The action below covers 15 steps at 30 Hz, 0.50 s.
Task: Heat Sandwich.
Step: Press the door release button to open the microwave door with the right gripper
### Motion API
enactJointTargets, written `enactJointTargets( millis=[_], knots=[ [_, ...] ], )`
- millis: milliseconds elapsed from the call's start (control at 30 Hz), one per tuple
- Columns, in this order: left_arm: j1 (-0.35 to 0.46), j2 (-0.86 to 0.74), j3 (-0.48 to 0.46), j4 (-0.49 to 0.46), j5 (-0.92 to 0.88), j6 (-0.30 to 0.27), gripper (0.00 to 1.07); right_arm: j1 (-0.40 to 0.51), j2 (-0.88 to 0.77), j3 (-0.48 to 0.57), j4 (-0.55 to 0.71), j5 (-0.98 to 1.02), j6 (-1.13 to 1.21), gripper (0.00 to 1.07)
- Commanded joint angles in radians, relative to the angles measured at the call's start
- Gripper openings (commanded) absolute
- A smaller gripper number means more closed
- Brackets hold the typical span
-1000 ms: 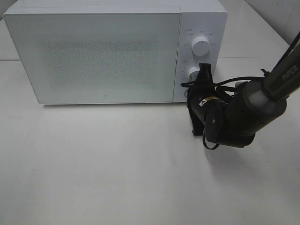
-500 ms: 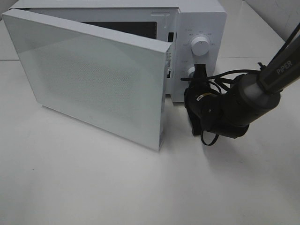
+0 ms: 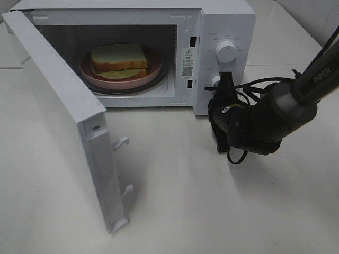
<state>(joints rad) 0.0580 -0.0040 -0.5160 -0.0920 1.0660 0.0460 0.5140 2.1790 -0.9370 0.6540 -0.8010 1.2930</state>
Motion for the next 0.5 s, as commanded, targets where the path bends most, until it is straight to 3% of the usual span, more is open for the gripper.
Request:
enactJointTargets(
  millis=[33,500],
  knots=[
    [-0.006,-0.007,0.001,0.001,0.0,-0.004,1.0,-0.057,0.001,-0.105,-0.078,-0.193,-0.012,0.0],
    [-0.006,-0.007,0.001,0.001,0.0,-0.004,1.0,-0.056,-0.001,-0.103,-0.128,-0.115,0.035,0.0]
  ],
)
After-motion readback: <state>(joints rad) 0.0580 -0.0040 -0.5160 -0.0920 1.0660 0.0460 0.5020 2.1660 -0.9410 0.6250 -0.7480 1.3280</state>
